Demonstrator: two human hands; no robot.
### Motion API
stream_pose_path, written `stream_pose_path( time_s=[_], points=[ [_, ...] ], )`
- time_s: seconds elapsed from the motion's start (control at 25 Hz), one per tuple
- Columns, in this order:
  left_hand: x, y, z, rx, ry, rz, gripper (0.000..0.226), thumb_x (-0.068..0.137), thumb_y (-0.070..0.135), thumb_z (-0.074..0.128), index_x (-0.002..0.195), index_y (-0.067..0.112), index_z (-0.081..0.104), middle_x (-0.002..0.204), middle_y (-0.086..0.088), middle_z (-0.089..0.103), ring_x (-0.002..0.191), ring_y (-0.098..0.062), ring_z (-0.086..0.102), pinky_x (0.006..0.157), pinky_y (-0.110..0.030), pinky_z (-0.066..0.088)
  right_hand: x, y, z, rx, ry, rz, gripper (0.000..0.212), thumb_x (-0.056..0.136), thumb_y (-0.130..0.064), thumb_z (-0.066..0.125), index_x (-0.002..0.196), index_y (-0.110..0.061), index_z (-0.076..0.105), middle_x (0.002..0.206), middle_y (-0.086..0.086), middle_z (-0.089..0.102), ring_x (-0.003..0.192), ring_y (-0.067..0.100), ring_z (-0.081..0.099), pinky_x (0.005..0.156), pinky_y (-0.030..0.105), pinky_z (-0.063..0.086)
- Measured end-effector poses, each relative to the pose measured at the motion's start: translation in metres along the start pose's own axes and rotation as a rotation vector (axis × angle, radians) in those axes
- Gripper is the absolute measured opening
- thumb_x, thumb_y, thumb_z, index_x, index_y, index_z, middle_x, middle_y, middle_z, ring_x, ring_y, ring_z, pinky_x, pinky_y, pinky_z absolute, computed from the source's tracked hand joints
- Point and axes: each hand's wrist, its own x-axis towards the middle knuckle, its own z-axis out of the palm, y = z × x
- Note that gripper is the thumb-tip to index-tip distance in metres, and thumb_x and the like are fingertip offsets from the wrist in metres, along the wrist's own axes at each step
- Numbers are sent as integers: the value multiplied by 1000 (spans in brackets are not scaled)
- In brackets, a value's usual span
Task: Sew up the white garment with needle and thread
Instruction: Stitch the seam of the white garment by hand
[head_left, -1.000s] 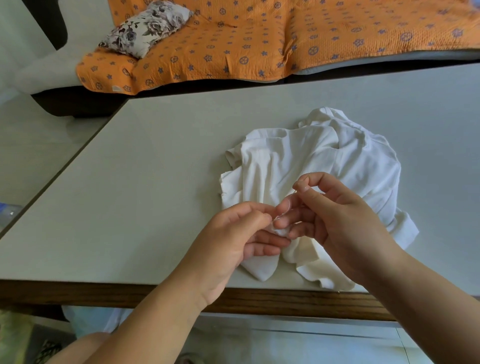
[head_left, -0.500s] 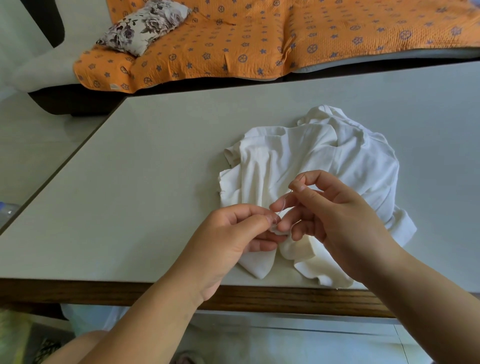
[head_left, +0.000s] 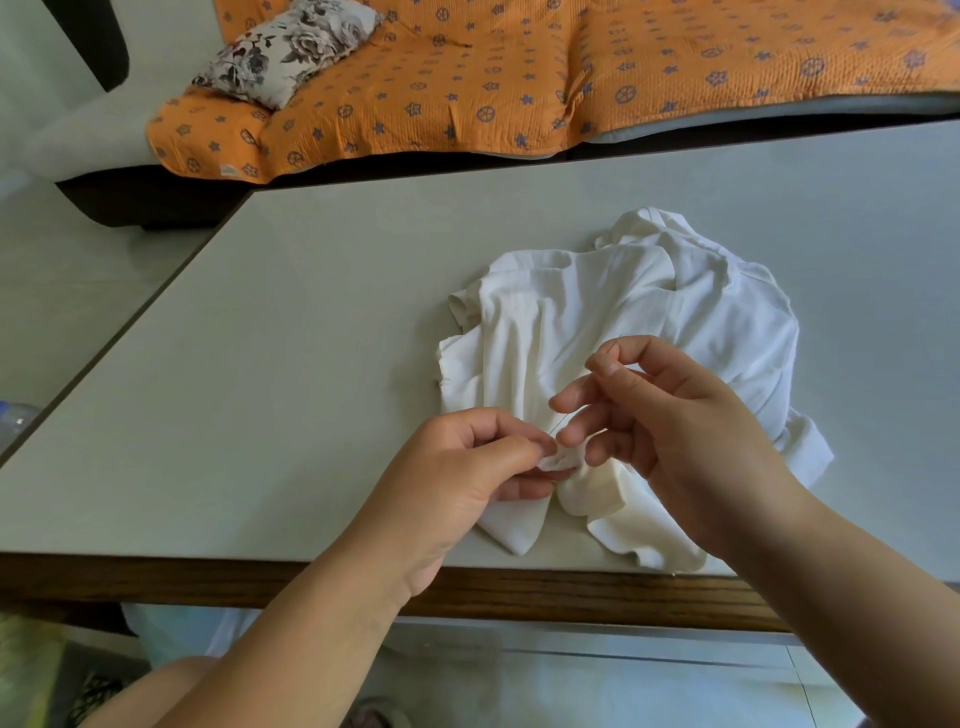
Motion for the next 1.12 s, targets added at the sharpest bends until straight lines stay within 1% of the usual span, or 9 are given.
stream_pose_path(
  time_s=[0.16,0.32,0.4,0.48,0.56,0.64,0.76,0.92,1.12],
  points=[
    [2,-3,-2,10,27,-17,24,89,-1,61,72,9,75,83,-6,75,89,-27,74,79,-31,57,3,-2,-2,93,16,17,14,100,-11,45,91,-7,55,75,12,70,64,20,68,54,22,54],
    [6,-5,-2,84,36,-27,12,90,7,63,84,7,74,89,-9,76,91,-25,74,91,-38,56,7,0,-3,121,24,40,13,101,-11,46,93,-6,56,77,13,69,67,21,70,58,23,56],
    [8,-4,-1,47,15,-21,10,90,9,65,89,6,74,90,-10,76,92,-25,73,89,-36,57,11,-1,-5,99,49,59,13,100,-12,50,96,-5,59,81,15,71,73,23,72,61,23,58],
    [12,-2,-2,-34,17,-20,9,89,9,66,92,3,72,87,-11,75,91,-25,73,80,-30,59,14,1,-10,-109,117,82,17,100,-21,53,107,-9,64,90,11,74,81,22,74,67,26,60],
    [18,0,-2,-124,54,-37,8,89,7,65,94,2,70,82,-10,72,84,-23,73,71,-25,59,12,5,-19,-575,219,95,31,97,-40,54,118,-19,60,99,0,72,84,13,71,75,30,59],
    [24,0,-2,-162,84,-45,5,89,7,65,92,4,68,79,-9,71,80,-20,72,66,-23,59,2,8,-24,-984,265,29,43,86,-59,57,115,-27,53,102,-11,61,85,3,62,78,28,52],
    [30,0,1,-150,103,-29,3,89,7,66,90,6,69,76,-7,71,76,-19,72,64,-23,58,-17,12,-21,-1242,120,-66,54,71,-69,64,107,-34,44,102,-20,45,92,-1,51,79,21,43],
    [36,-4,5,-66,128,-22,5,92,9,65,91,7,69,75,-6,72,73,-17,71,65,-23,59,-23,20,-28,-1533,-36,-157,29,83,-53,60,101,-30,57,103,-12,46,103,9,46,84,22,41],
    [42,-11,2,251,179,54,8,92,13,66,87,15,72,68,-2,69,63,-14,68,62,-24,55,-25,3,-42,-1610,-28,-103,13,86,-39,55,86,-26,50,96,-10,46,94,12,42,74,22,37]
  ],
)
